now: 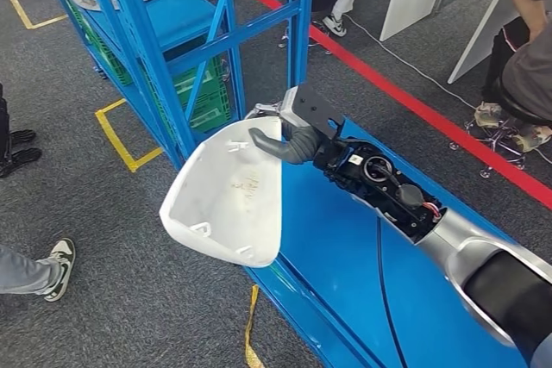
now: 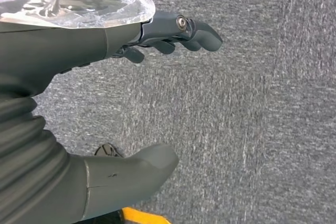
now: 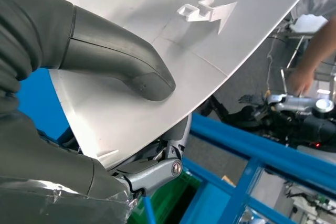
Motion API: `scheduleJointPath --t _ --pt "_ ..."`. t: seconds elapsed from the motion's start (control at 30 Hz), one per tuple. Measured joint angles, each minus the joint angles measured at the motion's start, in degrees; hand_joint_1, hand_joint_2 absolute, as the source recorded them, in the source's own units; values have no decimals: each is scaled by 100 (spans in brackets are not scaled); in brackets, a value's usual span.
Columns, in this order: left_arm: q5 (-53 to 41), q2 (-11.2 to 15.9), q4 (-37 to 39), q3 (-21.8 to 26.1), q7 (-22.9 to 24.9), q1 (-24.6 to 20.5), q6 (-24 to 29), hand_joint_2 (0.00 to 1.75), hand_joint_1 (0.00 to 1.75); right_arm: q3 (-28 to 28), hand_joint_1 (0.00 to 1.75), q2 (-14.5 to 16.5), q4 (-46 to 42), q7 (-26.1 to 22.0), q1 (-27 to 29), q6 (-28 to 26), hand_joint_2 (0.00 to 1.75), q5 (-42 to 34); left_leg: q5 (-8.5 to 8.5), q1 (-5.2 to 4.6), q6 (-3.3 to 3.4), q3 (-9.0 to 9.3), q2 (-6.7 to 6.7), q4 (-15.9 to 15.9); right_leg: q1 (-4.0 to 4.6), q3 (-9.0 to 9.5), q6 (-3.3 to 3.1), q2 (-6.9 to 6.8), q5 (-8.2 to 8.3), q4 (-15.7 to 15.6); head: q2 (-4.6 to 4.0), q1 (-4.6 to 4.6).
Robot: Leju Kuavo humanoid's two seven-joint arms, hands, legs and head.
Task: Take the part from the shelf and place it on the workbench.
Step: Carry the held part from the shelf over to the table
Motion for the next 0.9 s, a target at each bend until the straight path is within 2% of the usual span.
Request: scheduleJointPath --t 0.57,0.9 --pt "-61 -10 0 0 17 -6 117 175 0 0 175 19 -743 -173 549 -21 175 -103 -2 0 -2 -1 -1 -2 0 2 0 -1 -2 0 1 0" --pt "-207 -50 0 0 83 -68 129 175 0 175 175 289 -745 -226 574 14 175 -378 -2 0 -2 -1 -1 -2 1 2 0 -2 -2 1 1 -1"
